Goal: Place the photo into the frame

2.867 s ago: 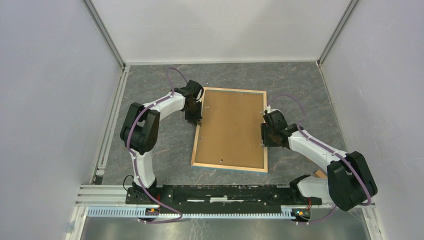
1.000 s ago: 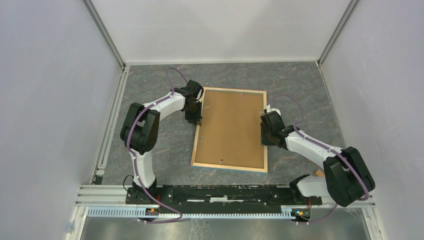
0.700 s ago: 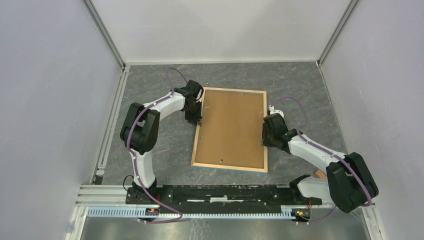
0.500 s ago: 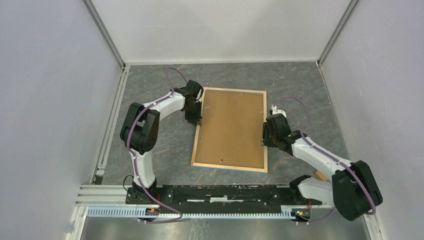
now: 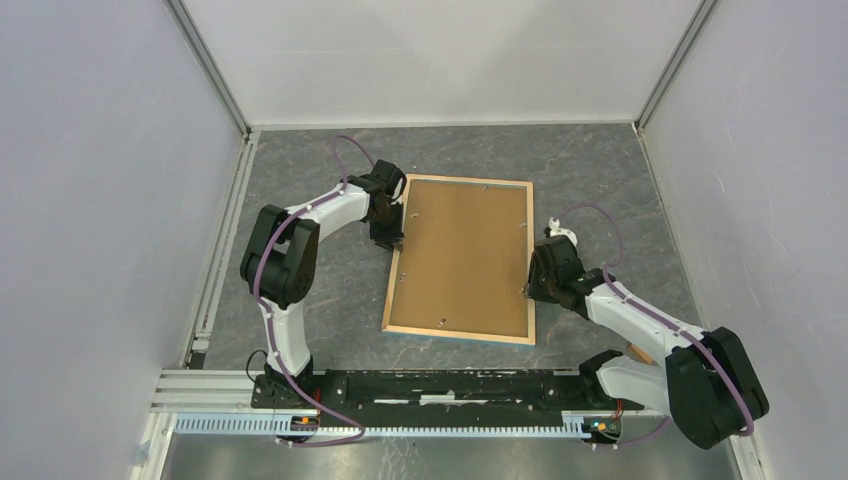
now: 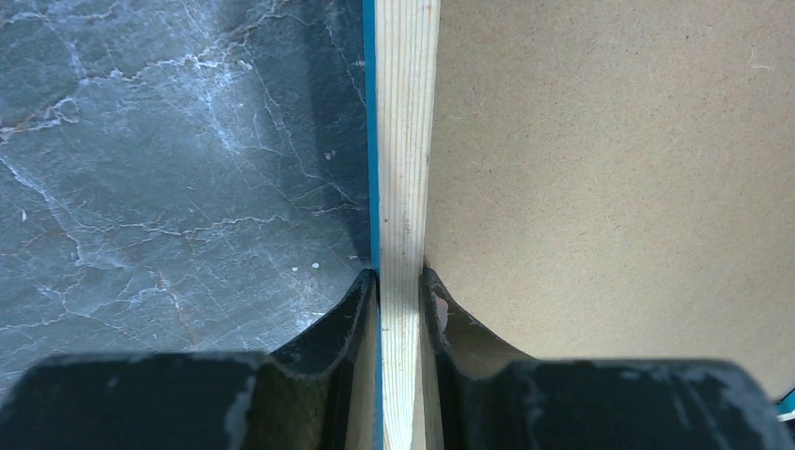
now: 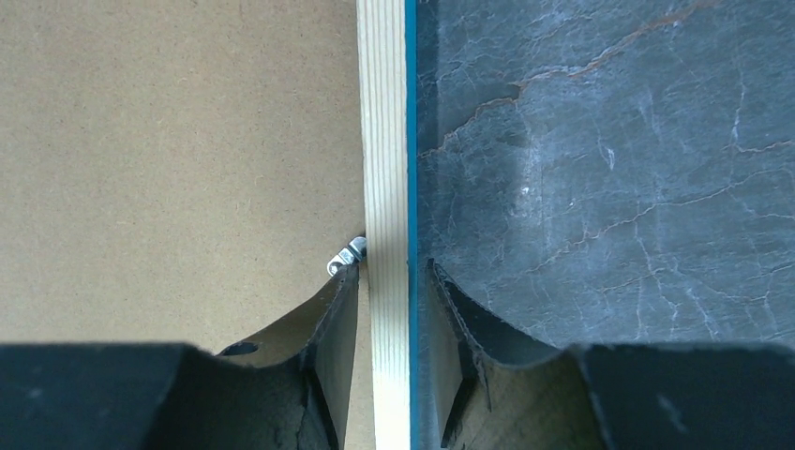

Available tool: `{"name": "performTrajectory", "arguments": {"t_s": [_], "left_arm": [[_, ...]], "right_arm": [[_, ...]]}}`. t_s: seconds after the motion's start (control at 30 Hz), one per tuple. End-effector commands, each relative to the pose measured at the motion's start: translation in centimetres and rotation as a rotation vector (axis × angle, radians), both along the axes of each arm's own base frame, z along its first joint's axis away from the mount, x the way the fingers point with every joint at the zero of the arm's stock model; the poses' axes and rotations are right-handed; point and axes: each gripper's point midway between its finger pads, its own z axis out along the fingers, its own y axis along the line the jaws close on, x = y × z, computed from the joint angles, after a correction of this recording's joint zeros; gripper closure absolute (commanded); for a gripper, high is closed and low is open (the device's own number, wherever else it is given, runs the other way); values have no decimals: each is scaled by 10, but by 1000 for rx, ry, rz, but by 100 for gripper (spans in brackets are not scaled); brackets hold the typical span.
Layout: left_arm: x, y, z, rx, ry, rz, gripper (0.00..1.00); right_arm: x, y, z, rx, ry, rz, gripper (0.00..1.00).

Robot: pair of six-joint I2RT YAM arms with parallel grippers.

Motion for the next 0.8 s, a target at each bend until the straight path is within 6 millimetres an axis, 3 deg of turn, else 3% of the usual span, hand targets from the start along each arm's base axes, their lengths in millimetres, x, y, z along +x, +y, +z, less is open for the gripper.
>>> {"name": "performTrajectory", "arguments": {"t_s": [0.0,0.47,0.77], "left_arm": [[-1,-3,-4,-20,15,27,98],[-2,-4,-4,-27,19,25,98],[-2,-4,-4,-26,17,25,98]], "right_arm": [[9,0,4,12,-34,-31,61],[10,-1,-4,4,-23,-57,61],[-10,-10,-29,-26,62,-79,67]]}}
